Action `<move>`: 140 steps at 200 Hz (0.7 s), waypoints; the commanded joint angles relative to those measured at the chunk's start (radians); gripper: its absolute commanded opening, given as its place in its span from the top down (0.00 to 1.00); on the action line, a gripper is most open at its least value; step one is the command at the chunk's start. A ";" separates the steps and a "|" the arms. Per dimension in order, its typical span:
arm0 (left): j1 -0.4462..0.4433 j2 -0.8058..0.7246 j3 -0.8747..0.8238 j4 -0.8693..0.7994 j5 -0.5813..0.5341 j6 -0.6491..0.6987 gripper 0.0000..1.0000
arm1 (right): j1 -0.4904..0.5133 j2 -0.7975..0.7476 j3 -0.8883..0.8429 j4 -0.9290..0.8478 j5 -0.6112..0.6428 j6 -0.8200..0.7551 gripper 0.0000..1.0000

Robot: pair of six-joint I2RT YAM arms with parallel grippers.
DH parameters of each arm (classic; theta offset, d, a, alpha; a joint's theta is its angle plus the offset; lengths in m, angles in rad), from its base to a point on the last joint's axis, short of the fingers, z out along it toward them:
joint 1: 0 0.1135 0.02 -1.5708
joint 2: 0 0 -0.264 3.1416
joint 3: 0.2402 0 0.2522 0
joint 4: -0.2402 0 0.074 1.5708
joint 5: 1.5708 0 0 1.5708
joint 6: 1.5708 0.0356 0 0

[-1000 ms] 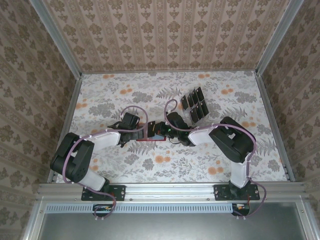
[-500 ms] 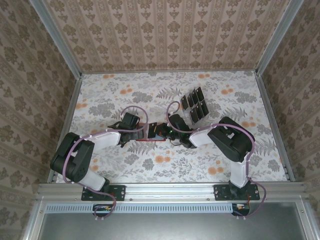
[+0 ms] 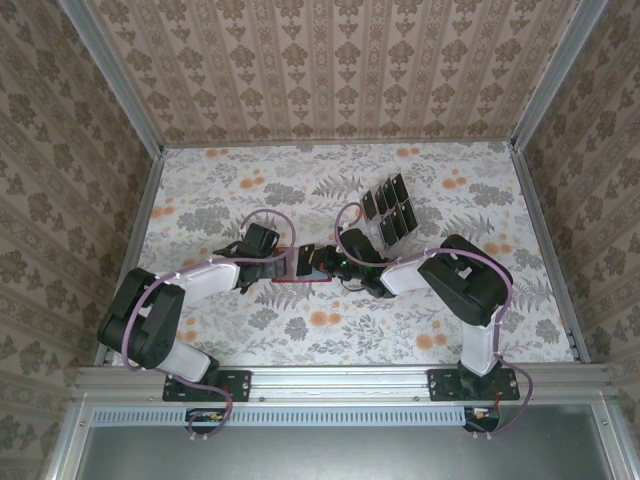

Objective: Put the credit cards into the card holder

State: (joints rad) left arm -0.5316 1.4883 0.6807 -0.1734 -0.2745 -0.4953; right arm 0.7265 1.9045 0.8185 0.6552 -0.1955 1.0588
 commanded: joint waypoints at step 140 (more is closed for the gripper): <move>-0.006 0.013 -0.002 -0.012 -0.006 0.012 0.00 | -0.006 0.057 0.021 0.086 -0.025 0.048 1.00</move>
State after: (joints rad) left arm -0.5316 1.4914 0.6823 -0.1799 -0.2741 -0.4927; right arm 0.7265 1.9442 0.8219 0.7017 -0.1963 1.0847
